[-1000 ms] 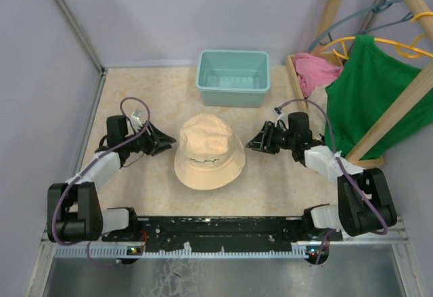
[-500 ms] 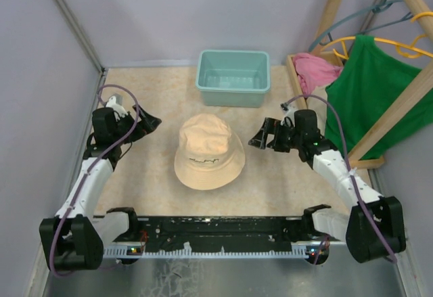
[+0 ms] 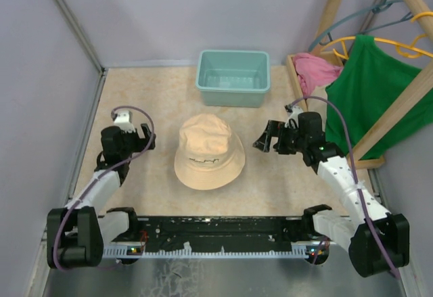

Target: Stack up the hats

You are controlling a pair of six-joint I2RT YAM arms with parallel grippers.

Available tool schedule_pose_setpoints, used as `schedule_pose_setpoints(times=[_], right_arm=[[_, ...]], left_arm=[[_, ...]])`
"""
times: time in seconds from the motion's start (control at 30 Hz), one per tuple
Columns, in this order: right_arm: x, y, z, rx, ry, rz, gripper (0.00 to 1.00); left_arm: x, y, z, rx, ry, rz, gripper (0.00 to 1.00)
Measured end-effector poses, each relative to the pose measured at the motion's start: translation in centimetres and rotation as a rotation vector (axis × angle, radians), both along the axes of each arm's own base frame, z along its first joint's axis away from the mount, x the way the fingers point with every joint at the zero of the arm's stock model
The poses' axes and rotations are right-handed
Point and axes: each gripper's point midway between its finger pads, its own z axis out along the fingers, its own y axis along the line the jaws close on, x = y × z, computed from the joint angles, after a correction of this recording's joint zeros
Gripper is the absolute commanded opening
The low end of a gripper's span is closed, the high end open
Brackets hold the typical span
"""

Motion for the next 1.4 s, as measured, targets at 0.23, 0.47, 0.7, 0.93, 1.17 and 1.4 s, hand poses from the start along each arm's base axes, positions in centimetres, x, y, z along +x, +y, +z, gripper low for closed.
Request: schedule_pose_setpoints(times=[0.23, 0.47, 0.7, 0.93, 1.17, 1.4], right_arm=[[-0.6, -0.2, -0.8, -0.016, 0.026, 0.007, 0.99], [0.0, -2.0, -1.8, -0.108, 0.026, -0.065, 0.99], [3.7, -5.8, -2.3, -0.367, -0.206, -0.103, 0.99], [6.4, -11.1, -7.4, -0.552, -0.28, -0.243, 0.99], [7.6, -13.7, -9.9, -0.571, -0.325, -0.353, 0.99], [10.0, -14.7, -8.3, -0.541, -0.518, -0.461, 0.99]], left_arm=[[-2.1, 0.3, -5.7, 0.071, -0.126, -0.019, 1.0], [0.5, 0.2, -4.0, 0.099, -0.312, -0.044, 1.0], [0.0, 0.8, -4.7, 0.107, -0.351, -0.013, 1.0], [4.0, 1.1, -1.4, 0.118, -0.43, -0.008, 1.0], [3.8, 1.0, -2.3, 0.116, -0.395, -0.01, 1.0], [3.8, 1.0, -2.5, 0.116, -0.388, -0.01, 1.0]])
